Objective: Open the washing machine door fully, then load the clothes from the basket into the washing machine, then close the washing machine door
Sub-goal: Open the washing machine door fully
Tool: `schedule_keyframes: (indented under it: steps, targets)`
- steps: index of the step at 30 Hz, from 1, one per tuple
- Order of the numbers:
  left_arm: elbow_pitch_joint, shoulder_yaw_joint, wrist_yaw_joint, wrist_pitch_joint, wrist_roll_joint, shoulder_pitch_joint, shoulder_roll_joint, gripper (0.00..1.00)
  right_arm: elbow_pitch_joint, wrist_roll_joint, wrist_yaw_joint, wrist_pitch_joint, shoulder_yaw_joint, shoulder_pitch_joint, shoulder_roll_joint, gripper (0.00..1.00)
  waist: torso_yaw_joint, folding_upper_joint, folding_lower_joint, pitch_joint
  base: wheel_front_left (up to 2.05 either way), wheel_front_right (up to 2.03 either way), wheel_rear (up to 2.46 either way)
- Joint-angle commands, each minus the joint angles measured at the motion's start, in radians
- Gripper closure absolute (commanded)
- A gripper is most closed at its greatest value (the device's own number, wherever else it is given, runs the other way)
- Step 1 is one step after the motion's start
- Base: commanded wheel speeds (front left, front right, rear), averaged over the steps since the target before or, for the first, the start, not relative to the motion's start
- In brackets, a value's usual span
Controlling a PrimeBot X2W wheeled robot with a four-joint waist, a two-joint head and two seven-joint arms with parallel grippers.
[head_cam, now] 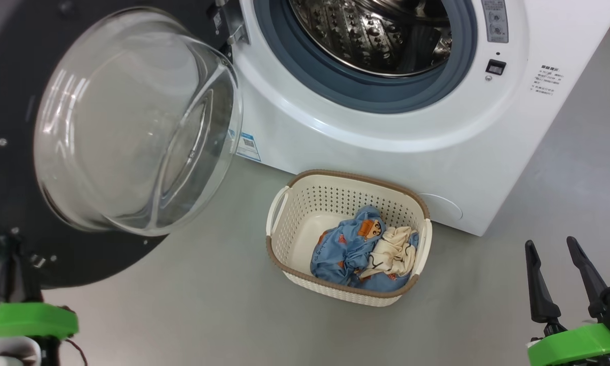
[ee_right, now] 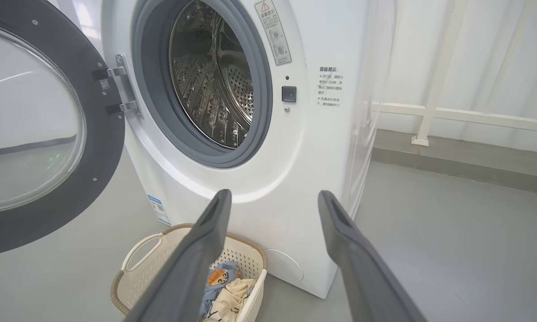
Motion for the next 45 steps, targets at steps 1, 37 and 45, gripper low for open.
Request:
schedule_keyframes:
  steps: [1,37,45]
  targets:
    - [-0.012,0.071,-0.001,-0.015,0.015,-0.056,0.067,1.0,-0.027,0.007,0.004,-0.009,0.023,-0.028,-0.026,0.0,-0.001,0.0,0.0,0.006,0.0,0.0,0.0]
    - [0.232,0.406,-0.042,-0.015,0.256,-0.36,0.127,1.0,-0.058,-0.023,0.004,-0.009,0.05,-0.18,-0.092,0.0,-0.05,0.0,0.0,0.274,0.0,0.0,0.0]
    - [0.255,0.461,-0.042,-0.015,0.287,-0.376,0.147,1.0,-0.062,-0.026,0.004,-0.009,0.057,-0.196,-0.098,0.0,-0.062,0.0,0.0,0.303,0.0,0.0,0.0]
